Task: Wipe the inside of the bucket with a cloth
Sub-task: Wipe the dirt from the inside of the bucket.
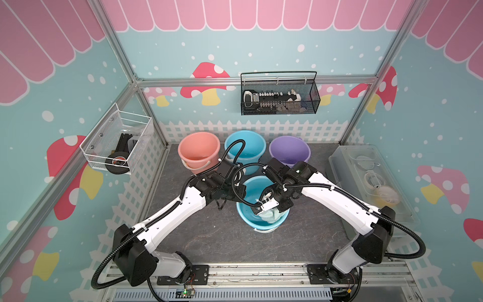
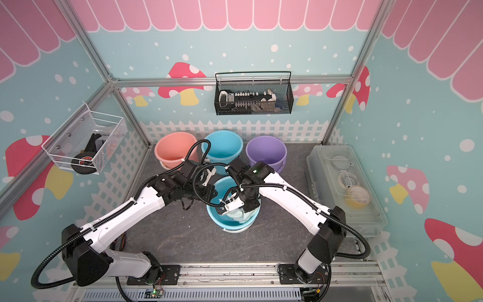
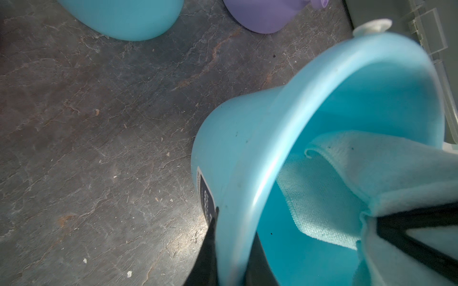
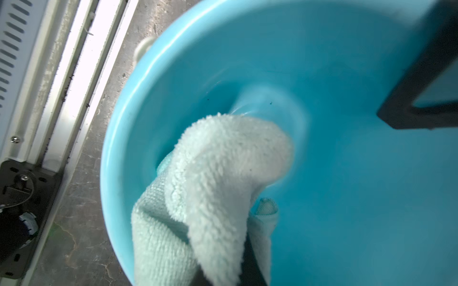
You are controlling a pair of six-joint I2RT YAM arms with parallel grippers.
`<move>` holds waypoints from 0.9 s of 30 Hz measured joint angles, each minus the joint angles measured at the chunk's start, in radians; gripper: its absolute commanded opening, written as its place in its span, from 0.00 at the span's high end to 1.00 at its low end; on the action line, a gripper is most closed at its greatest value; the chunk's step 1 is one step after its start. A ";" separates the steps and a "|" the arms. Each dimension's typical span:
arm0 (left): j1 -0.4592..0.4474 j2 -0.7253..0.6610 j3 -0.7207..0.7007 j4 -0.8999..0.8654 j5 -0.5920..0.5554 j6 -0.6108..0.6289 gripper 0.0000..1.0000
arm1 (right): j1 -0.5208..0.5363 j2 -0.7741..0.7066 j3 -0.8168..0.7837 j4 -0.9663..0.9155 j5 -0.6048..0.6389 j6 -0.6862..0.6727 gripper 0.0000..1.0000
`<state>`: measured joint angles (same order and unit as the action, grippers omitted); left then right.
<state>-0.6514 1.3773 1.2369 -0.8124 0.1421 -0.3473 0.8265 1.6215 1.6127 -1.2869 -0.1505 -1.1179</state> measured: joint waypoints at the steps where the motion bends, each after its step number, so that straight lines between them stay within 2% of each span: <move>1: 0.000 0.000 0.000 0.000 0.000 0.000 1.00 | 0.000 0.018 0.000 -0.003 -0.016 -0.003 1.00; 7: 0.000 0.000 0.000 -0.006 0.011 0.004 1.00 | -0.001 0.106 -0.027 0.030 -0.095 -0.026 1.00; 14: 0.000 0.000 -0.001 -0.011 0.013 0.009 1.00 | -0.002 0.122 -0.183 0.192 -0.119 -0.053 1.00; 18: 0.000 -0.001 -0.002 -0.020 0.012 0.045 1.00 | -0.011 0.114 -0.273 0.319 -0.184 -0.056 1.00; 27: -0.005 -0.003 -0.010 -0.035 0.026 0.010 1.00 | -0.013 0.127 -0.486 0.658 -0.159 0.000 1.00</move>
<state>-0.6567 1.3746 1.2274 -0.8474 0.1680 -0.3370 0.8135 1.7481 1.1271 -0.6292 -0.3092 -1.1183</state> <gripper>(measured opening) 0.108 0.052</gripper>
